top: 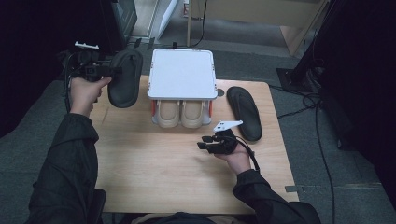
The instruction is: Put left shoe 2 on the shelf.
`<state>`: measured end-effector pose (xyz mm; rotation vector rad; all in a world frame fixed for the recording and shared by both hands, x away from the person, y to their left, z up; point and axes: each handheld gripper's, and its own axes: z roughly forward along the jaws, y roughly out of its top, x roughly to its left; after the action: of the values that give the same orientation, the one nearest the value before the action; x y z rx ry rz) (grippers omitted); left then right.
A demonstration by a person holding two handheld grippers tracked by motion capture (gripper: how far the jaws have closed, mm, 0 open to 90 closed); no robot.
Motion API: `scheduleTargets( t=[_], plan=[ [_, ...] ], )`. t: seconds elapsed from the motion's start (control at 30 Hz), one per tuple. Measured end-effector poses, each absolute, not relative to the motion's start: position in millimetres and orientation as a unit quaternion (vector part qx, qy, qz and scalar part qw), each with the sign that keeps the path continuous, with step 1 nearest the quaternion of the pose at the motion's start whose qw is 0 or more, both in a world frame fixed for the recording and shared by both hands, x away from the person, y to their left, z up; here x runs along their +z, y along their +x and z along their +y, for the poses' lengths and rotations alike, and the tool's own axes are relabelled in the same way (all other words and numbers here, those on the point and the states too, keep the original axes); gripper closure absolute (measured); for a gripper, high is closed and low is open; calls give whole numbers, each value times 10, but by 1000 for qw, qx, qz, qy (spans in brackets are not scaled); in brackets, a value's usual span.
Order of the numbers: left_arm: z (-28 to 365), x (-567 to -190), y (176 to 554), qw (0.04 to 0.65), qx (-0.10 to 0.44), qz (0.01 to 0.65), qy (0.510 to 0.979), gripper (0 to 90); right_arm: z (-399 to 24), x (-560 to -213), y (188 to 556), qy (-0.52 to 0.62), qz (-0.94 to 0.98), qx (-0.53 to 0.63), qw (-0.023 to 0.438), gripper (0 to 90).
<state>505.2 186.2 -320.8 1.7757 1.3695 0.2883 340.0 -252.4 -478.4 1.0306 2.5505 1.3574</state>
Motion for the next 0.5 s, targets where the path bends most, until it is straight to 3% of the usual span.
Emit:
scheduleTargets(
  t=[0.5],
  plan=[
    [1236, -2915, 5201, 427, 117, 518, 731, 687, -2550, -4803, 3387, 345, 823, 450, 26, 606]
  ],
)
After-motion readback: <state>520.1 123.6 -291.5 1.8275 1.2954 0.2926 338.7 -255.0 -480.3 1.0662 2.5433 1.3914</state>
